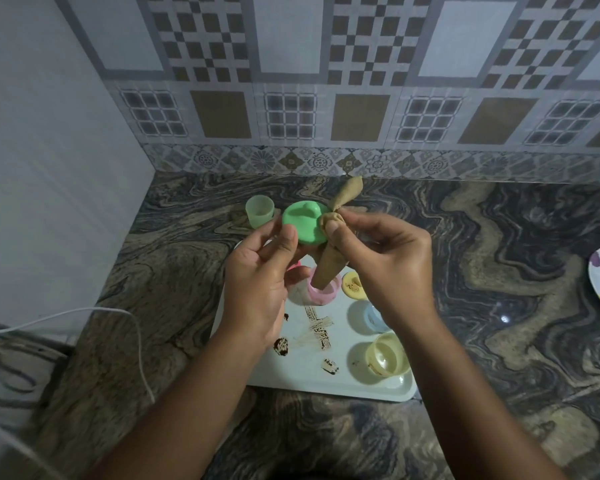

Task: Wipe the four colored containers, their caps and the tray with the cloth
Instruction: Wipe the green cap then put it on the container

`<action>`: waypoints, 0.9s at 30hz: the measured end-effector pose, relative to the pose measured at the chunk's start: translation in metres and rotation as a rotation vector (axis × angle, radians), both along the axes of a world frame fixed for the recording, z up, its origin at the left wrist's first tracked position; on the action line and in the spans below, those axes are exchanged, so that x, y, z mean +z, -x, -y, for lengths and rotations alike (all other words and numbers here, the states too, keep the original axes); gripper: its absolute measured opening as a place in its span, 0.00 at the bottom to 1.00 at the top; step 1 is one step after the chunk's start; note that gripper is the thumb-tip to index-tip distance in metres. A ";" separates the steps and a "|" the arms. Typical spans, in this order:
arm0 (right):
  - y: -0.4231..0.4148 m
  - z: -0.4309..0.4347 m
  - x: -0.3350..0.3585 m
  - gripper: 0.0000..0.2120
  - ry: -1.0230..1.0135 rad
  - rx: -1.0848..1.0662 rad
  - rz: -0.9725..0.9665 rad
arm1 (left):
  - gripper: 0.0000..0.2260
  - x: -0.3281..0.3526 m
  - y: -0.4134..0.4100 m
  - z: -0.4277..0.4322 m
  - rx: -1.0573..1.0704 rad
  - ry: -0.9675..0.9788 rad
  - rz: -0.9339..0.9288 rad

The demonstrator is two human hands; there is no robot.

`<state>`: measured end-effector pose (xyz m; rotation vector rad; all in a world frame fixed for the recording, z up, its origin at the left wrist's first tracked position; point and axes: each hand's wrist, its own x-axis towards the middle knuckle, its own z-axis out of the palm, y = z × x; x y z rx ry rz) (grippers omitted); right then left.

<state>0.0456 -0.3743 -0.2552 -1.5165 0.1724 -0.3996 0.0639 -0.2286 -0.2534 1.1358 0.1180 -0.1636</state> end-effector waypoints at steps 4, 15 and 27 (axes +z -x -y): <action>0.001 -0.001 -0.002 0.07 0.022 -0.006 0.001 | 0.15 0.000 0.003 0.000 -0.009 -0.052 0.059; 0.002 -0.001 0.005 0.07 -0.025 -0.003 -0.002 | 0.25 0.005 -0.003 -0.009 -0.156 -0.025 0.110; 0.005 -0.004 0.007 0.08 -0.011 -0.020 0.024 | 0.27 0.001 0.000 -0.013 -0.165 -0.032 0.155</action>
